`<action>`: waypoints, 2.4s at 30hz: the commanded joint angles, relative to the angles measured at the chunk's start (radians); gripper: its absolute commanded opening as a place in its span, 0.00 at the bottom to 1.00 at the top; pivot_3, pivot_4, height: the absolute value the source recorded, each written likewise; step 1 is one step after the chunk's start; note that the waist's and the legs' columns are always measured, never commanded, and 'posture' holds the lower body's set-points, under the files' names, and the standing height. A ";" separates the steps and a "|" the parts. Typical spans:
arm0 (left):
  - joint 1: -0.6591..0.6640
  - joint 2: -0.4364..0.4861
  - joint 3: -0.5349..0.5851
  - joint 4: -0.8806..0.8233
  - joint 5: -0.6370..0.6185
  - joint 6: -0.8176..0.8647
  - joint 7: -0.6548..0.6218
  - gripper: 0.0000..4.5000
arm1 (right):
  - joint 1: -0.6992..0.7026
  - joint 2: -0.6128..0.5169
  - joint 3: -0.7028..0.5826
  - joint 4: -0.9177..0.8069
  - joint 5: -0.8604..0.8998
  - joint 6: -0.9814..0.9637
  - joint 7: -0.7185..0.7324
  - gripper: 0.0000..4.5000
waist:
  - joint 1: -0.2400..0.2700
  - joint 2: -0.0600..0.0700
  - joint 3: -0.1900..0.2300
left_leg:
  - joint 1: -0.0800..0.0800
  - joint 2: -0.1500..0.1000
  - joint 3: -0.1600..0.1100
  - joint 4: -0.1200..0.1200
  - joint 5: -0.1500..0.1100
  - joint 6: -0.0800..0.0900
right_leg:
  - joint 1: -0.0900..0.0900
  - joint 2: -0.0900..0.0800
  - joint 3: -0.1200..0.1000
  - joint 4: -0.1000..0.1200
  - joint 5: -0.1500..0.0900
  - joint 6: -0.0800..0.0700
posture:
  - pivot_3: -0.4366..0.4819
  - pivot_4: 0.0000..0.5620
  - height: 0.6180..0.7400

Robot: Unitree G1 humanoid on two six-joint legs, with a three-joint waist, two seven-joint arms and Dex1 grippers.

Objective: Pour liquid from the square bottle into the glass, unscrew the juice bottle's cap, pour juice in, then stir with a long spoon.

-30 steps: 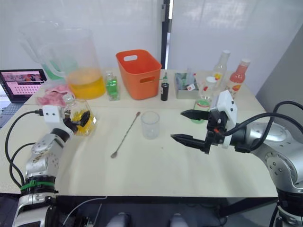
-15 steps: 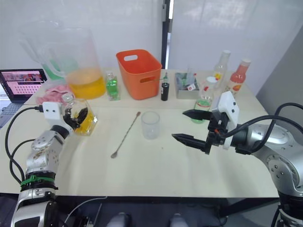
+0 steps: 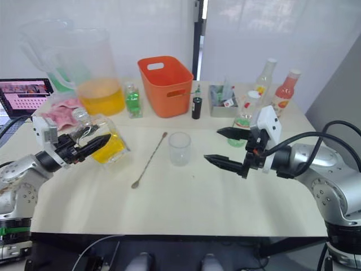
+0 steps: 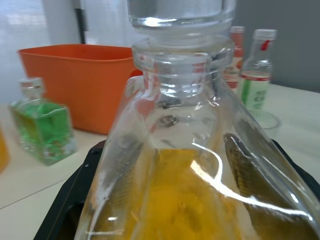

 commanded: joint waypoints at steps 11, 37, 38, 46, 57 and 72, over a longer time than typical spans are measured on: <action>-0.143 -0.010 -0.277 -0.194 -0.031 0.080 -0.261 0.63 | 0.053 -0.022 -0.073 -0.080 0.051 0.034 -0.038 1.00 | 0.002 0.000 0.000 | 0.000 0.000 0.000 0.001 0.000 0.000 | 0.001 0.000 0.000 0.000 -0.001 0.001 | 0.48 0.27 0.70; -0.196 -0.178 -0.535 -0.003 0.268 -0.085 -0.291 0.92 | 0.242 -0.124 -0.231 -0.205 0.240 0.142 -0.124 1.00 | -0.002 0.001 0.000 | 0.001 0.000 -0.001 0.001 0.000 0.001 | 0.002 0.001 0.001 0.001 -0.003 0.005 | 0.48 0.27 0.70; -0.191 -0.176 -0.534 -0.008 0.267 -0.082 -0.288 1.00 | 0.241 -0.126 -0.231 -0.205 0.244 0.142 -0.126 1.00 | -0.001 0.001 0.000 | 0.001 0.000 -0.001 0.001 0.000 0.001 | 0.002 0.001 0.001 0.001 -0.003 0.005 | 0.48 0.27 0.70; -0.175 -0.162 -0.507 -0.068 0.230 -0.013 -0.264 1.00 | 0.225 -0.140 -0.211 -0.180 0.241 0.127 -0.119 1.00 | 0.001 0.001 0.000 | 0.001 0.000 -0.001 0.002 0.000 0.001 | 0.003 0.001 0.001 0.001 -0.003 0.005 | 0.48 0.27 0.70; -0.120 -0.118 -0.453 -0.186 0.152 0.149 -0.211 1.00 | 0.216 -0.124 -0.184 -0.173 0.228 0.109 -0.121 1.00 | -0.001 0.002 0.000 | 0.002 0.000 -0.001 0.002 0.000 0.001 | 0.003 0.001 0.001 0.001 -0.003 0.006 | 0.48 0.27 0.70; -0.108 -0.162 -0.476 -0.206 0.171 0.113 -0.162 0.87 | 0.222 -0.121 -0.186 -0.171 0.213 0.102 -0.126 1.00 | -0.001 0.002 0.000 | 0.003 0.000 -0.001 0.003 0.000 0.001 | 0.003 0.001 0.001 0.001 -0.003 0.006 | 0.48 0.27 0.70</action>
